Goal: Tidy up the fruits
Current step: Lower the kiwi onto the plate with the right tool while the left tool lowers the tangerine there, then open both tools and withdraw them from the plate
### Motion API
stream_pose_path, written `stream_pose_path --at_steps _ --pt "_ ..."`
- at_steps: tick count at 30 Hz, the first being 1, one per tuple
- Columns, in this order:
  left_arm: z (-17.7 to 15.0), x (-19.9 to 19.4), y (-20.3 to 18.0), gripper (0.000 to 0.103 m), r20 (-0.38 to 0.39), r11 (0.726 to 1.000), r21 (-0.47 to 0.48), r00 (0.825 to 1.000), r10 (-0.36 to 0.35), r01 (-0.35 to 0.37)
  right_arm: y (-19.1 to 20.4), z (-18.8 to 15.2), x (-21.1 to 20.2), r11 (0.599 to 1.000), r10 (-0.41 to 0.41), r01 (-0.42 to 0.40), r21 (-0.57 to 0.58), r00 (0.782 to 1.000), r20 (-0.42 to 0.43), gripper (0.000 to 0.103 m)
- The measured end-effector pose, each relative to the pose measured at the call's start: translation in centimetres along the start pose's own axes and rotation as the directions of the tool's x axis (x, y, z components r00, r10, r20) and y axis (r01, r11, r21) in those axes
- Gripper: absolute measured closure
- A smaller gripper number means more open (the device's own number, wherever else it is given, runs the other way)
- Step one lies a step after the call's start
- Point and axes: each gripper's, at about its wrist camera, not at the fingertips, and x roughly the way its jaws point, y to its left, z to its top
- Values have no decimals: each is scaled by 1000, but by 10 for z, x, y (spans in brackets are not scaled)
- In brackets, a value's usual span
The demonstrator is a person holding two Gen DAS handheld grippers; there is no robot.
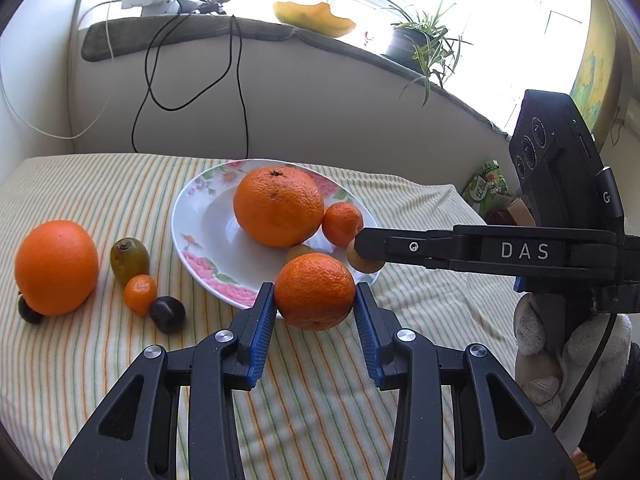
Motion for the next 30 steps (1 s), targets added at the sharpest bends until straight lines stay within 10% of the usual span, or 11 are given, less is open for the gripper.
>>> stream_pose_path --at_steps 22,25,30 --pt "6 26 0 65 -33 1000 -2 999 22 -22 -7 5 7 1000 14 -14 10 1000 -8 75" --pt "7 24 0 50 -22 1000 -3 999 31 -31 -7 5 7 1000 19 -19 9 1000 -10 74" --pt "5 20 2 50 -18 999 -5 999 36 -36 -6 5 1 1000 15 -15 13 1000 17 40"
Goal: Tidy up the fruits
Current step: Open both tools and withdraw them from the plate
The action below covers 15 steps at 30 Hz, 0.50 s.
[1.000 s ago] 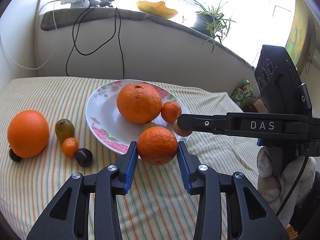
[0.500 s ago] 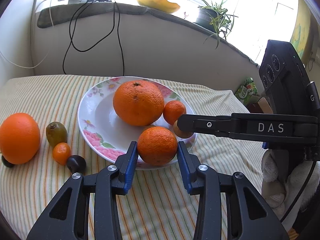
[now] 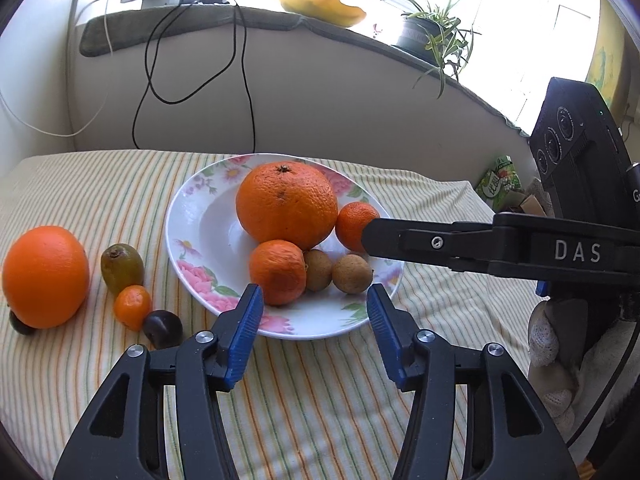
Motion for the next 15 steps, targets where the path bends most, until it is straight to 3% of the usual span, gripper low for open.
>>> stream_pose_path --at_steps 6,8,15 --pt "-3 -9 3 47 13 1000 -9 1000 -10 10 3 -2 -6 1000 8 -8 5 1000 15 34" --pt "-5 -12 4 42 11 1000 -12 1000 -20 20 4 -3 -8 1000 8 -8 7 1000 22 34" --pt "-16 -29 15 42 29 999 -39 999 -13 14 9 -8 -16 1000 2 -2 -5 999 48 34"
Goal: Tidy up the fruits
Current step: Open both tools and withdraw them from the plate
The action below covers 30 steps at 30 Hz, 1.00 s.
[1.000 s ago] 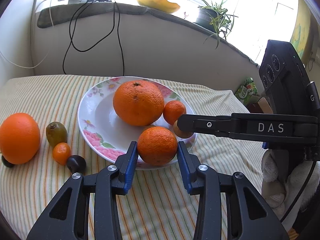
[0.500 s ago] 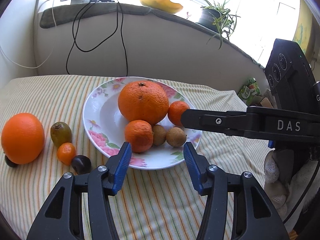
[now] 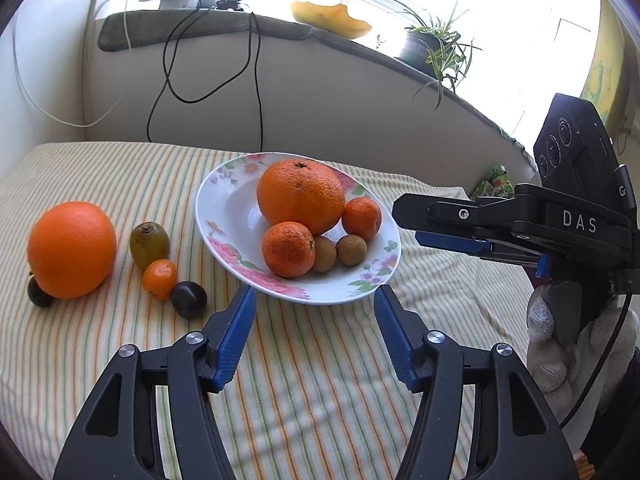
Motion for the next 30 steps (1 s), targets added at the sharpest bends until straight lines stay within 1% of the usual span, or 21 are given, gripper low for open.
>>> stream_pose_path --at_steps 3,8,11,14,21,25,28,29,30 --pt "-2 -8 9 42 10 1000 -29 1000 8 -8 8 -4 -2 999 -14 14 -30 1000 8 34" --pt "-6 -22 23 42 20 998 -55 999 33 -32 27 -10 -3 992 -44 47 -117 999 28 34" --pt "-10 -30 33 42 20 996 -70 998 56 -54 39 -14 -6 984 -48 56 -167 998 49 34" --pt "-13 -39 48 42 30 992 -94 996 86 -83 48 -16 -6 980 -46 57 -191 997 64 34" --pt "-21 -58 81 42 41 980 -153 990 138 -130 69 -19 0 971 -27 47 -235 996 85 34" --pt "-24 -64 97 39 41 972 -179 986 160 -151 80 -18 5 969 16 6 -246 996 89 34" --pt "-26 -68 107 39 42 968 -191 984 171 -160 88 -16 12 970 32 -13 -243 997 72 33" --pt "-27 -68 110 39 43 967 -194 984 173 -162 90 -15 15 970 35 -19 -240 997 63 26" --pt "-27 -69 112 39 44 967 -198 984 174 -162 92 -14 18 972 36 -23 -234 998 55 15"
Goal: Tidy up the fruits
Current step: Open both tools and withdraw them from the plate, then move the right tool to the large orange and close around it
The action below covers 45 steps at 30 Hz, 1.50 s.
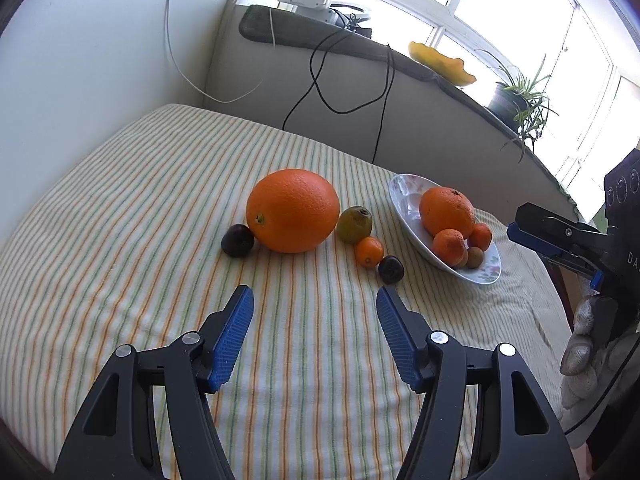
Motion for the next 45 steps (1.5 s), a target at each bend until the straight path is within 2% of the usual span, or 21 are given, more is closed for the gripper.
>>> stream_pose_path --at_steps 2,7,12,21,27,32,40,45 --pt "1 1 3 37 2 1000 -3 1000 2 -2 2 3 7 1000 9 -9 19 1000 -11 11" --pt "2 2 10 35 3 1000 5 1000 7 -7 2 12 30 994 53 -43 105 994 -97 11" --pt "10 5 14 35 10 999 33 1000 14 -14 2 14 45 978 121 -96 187 985 -124 11" --pt "34 16 19 34 16 994 106 1000 10 -12 26 20 65 976 162 -139 168 977 -138 11" --pt "43 27 22 34 -1 990 144 1000 -7 8 39 25 86 960 226 -192 206 961 -160 11" --pt "47 36 21 34 -18 987 158 1000 -15 18 49 31 104 963 222 -186 197 958 -181 11" --pt "47 45 27 34 -38 989 142 999 -38 43 52 36 138 940 259 -189 284 937 -235 11" --pt "49 49 30 34 -47 989 137 998 -48 54 51 31 156 935 251 -162 314 930 -268 15"
